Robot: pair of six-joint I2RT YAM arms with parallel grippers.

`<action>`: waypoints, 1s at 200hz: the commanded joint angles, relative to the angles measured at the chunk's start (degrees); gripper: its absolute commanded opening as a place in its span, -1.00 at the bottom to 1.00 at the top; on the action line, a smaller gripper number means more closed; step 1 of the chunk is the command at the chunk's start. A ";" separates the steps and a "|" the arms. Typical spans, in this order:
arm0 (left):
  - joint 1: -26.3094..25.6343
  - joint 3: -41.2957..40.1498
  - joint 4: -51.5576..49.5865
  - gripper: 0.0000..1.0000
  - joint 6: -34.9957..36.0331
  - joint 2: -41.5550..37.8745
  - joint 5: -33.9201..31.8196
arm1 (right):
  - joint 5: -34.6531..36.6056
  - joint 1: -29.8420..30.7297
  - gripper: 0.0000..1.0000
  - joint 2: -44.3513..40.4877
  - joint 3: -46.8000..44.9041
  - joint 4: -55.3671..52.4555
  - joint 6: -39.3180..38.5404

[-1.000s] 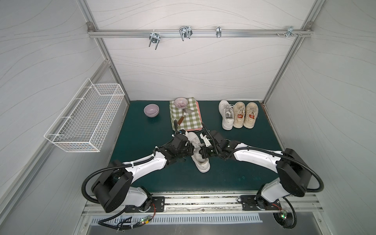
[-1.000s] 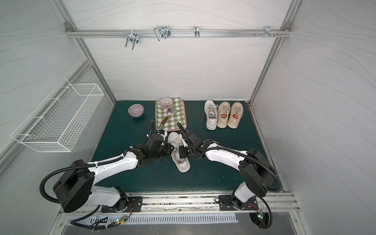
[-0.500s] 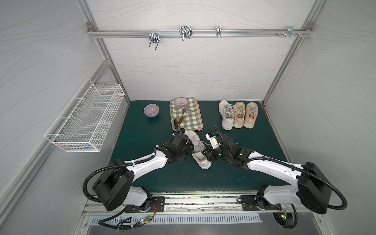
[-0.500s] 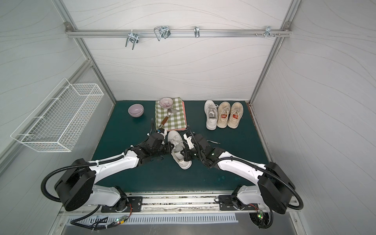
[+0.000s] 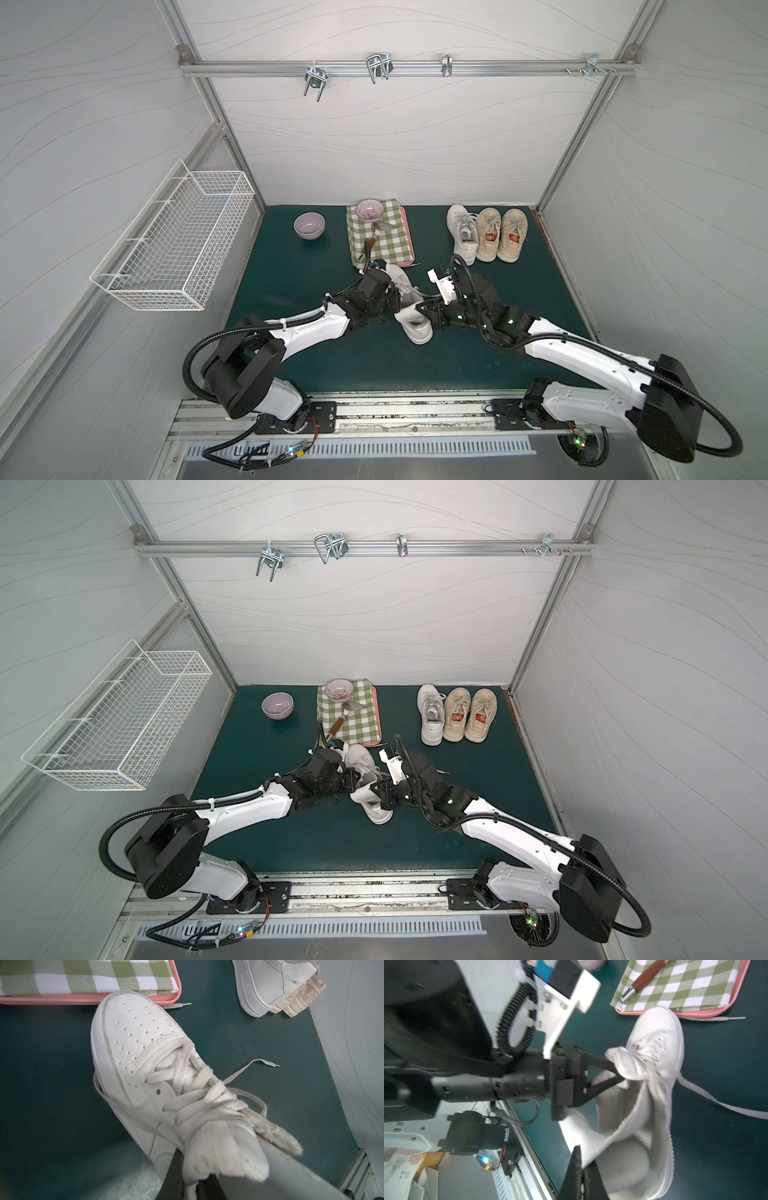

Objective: Remove the insole from the shoe
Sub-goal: Remove the insole from the shoe, then move the shoe to the center of the board.

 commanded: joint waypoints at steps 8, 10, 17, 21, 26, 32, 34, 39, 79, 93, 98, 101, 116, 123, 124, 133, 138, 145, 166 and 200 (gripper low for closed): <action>-0.53 -0.86 -10.12 -1.00 2.75 3.24 -4.12 | 0.17 0.39 -1.00 -3.17 2.91 2.10 -1.94; -0.54 -0.83 -10.17 -1.00 2.75 3.23 -4.12 | 0.31 0.39 -1.00 -3.33 2.98 1.88 -1.99; -0.57 -0.73 -10.28 -1.00 2.82 3.06 -4.12 | 0.75 0.39 -1.00 -3.97 3.20 1.13 -2.41; -0.49 -0.70 -10.34 -1.00 2.84 3.05 -4.08 | 1.06 0.41 -1.00 -4.25 3.25 0.58 -2.68; -0.51 -0.73 -10.36 -1.00 2.91 2.97 -4.06 | 1.35 0.39 -1.00 -4.64 3.43 -0.18 -2.96; -0.57 -0.72 -10.37 -1.00 2.93 2.88 -3.97 | 1.77 0.36 -1.00 -5.17 3.65 -1.08 -3.30; -0.57 -0.77 -10.36 -1.00 2.93 2.88 -3.97 | 1.83 0.38 -1.00 -5.37 3.73 -1.31 -3.39; -0.57 -0.81 -10.36 -1.00 2.93 2.88 -3.95 | 2.21 0.31 -1.00 -5.74 3.85 -2.05 -3.57; -0.50 -0.61 -10.57 -1.00 2.84 3.05 -3.86 | 3.25 0.30 -1.00 -10.06 4.41 -7.84 -3.62; -0.50 -0.50 -10.50 -1.00 2.93 3.22 -3.77 | 4.02 0.35 -1.00 -11.81 4.17 -10.58 -3.40; -0.57 -0.46 -10.62 -1.00 2.93 3.23 -3.77 | 4.26 0.31 -1.00 -12.55 3.94 -11.52 -3.31; -0.55 -0.42 -10.66 -1.00 2.93 3.23 -3.76 | 4.57 0.30 -1.00 -13.02 3.82 -11.96 -3.25; -0.53 -0.42 -10.72 -1.00 3.10 3.23 -3.53 | 6.43 0.30 -1.00 -14.98 3.03 -14.17 -3.00; -0.55 -0.35 -10.70 -1.00 3.06 3.05 -3.43 | 7.30 0.17 -1.00 -15.63 2.62 -15.02 -2.98; -0.56 -0.36 -10.71 -1.00 3.08 3.05 -3.42 | 7.39 0.15 -1.00 -15.76 2.59 -15.19 -2.98; -0.52 -0.46 -10.78 -1.00 3.11 2.73 -3.42 | 8.41 -0.02 -1.00 -16.40 2.26 -16.07 -2.87; -0.57 -0.52 -10.92 -1.00 3.11 2.43 -3.40 | 8.86 -0.17 -1.00 -16.64 2.16 -16.49 -2.89; -0.52 -0.55 -11.28 -1.00 3.10 1.91 -3.29 | 9.51 -0.53 -1.00 -16.86 2.04 -16.87 -2.66; -0.81 -0.70 -13.40 -1.00 3.02 -0.69 -2.31 | 10.20 -2.64 -1.00 -16.97 1.62 -17.98 -1.77; -1.92 -6.73 -15.90 -1.00 0.50 -11.57 1.42 | 9.59 -7.01 -1.00 -16.21 1.11 -18.76 -0.54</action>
